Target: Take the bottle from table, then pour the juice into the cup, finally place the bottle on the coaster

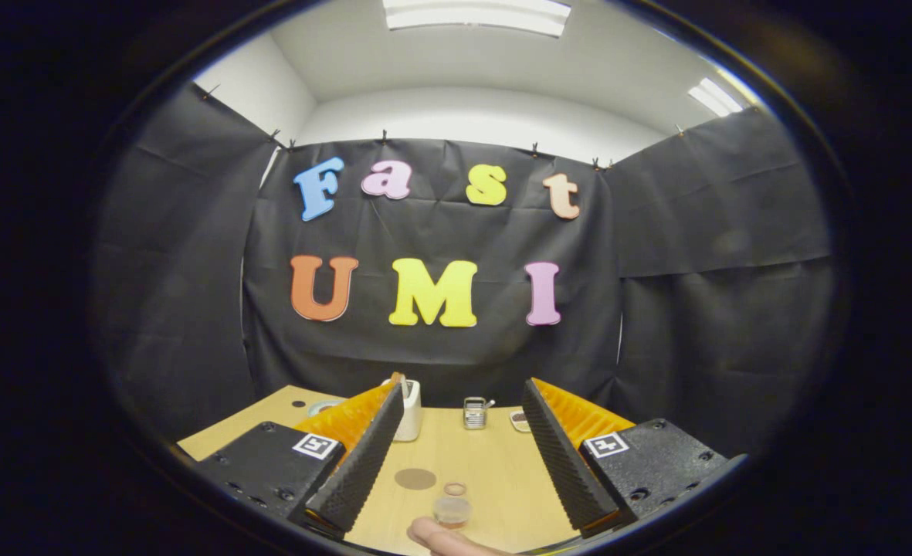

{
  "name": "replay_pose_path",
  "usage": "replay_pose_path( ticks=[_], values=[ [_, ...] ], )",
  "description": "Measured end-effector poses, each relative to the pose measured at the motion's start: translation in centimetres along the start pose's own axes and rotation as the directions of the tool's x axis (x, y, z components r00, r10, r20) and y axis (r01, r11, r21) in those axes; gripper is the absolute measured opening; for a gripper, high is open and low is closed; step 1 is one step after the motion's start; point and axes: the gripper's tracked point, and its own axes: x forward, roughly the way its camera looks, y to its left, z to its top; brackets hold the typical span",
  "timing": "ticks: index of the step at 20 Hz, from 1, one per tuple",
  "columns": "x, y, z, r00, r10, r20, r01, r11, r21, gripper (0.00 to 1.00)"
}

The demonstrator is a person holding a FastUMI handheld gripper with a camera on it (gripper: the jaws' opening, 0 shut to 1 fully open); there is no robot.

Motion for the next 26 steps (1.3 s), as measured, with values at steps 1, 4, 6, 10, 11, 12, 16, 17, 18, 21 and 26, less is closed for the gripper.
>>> replay_pose_path(
  ticks=[1,4,6,10,11,12,16,17,18,21,26],
  values=[
    [0.2,-0.1,-0.4,1.0,0.001,0.001,-0.001,1.0,0.007,1.0],
    [0.9,-0.6,-1.9,1.0,-0.004,0.003,0.004,1.0,0.014,1.0],
    [1.1,-0.5,-3.2,1.0,0.004,-0.008,-0.004,1.0,0.007,1.0],
    [1.7,-1.1,-5.8,1.0,0.002,-0.013,-0.002,1.0,0.002,1.0],
    [1.8,-1.2,-6.4,1.0,0.0,-0.011,0.0,1.0,-0.001,1.0],
    [1.9,-1.2,-7.0,1.0,-0.002,-0.005,0.002,1.0,-0.006,1.0],
    [2.1,-0.7,-9.0,1.0,0.021,0.01,-0.021,1.0,0.0,1.0],
    [2.1,-0.7,-9.5,1.0,0.019,0.017,-0.019,1.0,0.004,1.0],
    [2.2,-0.9,-10.1,1.0,0.013,0.021,-0.013,1.0,0.008,1.0],
    [2.7,-0.6,-12.5,1.0,0.014,0.011,-0.014,1.0,0.007,1.0],
    [3.2,-0.6,-15.8,1.0,0.024,0.008,-0.024,1.0,0.007,1.0]
  ],
)
